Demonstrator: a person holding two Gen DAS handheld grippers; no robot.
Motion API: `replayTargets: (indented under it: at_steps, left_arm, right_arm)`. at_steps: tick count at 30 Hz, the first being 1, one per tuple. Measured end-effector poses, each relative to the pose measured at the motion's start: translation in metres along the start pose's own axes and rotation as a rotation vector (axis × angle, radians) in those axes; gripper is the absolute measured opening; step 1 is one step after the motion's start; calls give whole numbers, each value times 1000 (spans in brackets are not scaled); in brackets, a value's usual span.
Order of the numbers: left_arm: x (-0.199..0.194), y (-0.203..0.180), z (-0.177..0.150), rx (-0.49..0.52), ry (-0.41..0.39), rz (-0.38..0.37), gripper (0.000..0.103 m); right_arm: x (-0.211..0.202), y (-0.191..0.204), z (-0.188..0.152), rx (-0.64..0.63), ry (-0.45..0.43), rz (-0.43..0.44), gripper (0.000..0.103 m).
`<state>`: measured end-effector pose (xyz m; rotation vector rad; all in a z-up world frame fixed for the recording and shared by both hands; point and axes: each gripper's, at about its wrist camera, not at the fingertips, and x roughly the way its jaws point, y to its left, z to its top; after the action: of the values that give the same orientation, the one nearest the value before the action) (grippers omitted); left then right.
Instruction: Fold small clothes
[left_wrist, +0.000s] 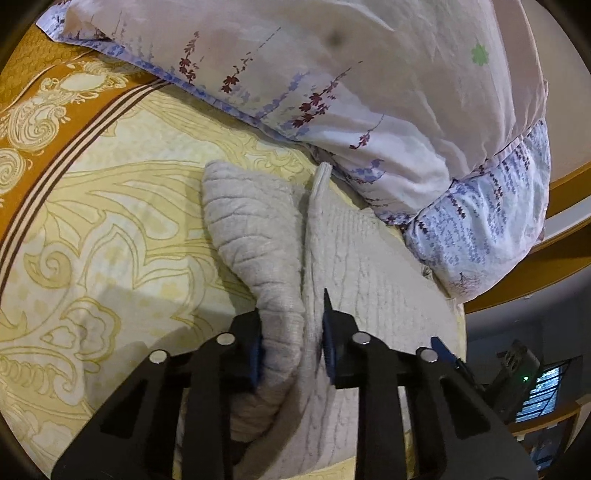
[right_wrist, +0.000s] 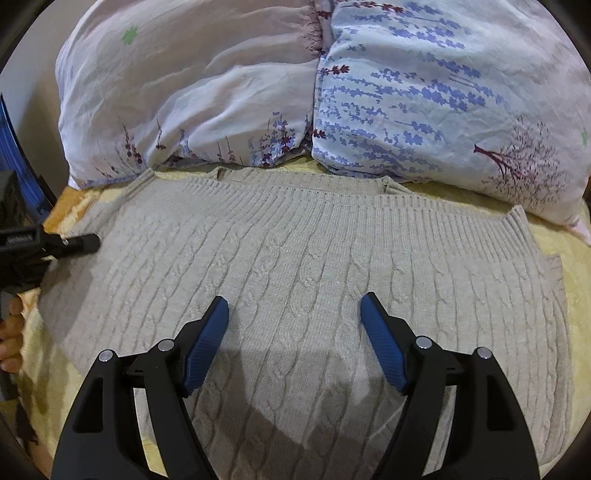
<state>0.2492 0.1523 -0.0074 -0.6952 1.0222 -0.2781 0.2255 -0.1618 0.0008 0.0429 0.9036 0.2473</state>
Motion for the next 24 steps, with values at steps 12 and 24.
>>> replayTargets:
  at_steps: [12, 24]
  left_arm:
    - [-14, -50, 0, -43, -40, -244, 20]
    - [14, -130, -19, 36, 28, -362, 19]
  right_arm:
    - [-30, -49, -3, 180, -44, 134, 76]
    - [-45, -82, -12, 231, -81, 127, 76]
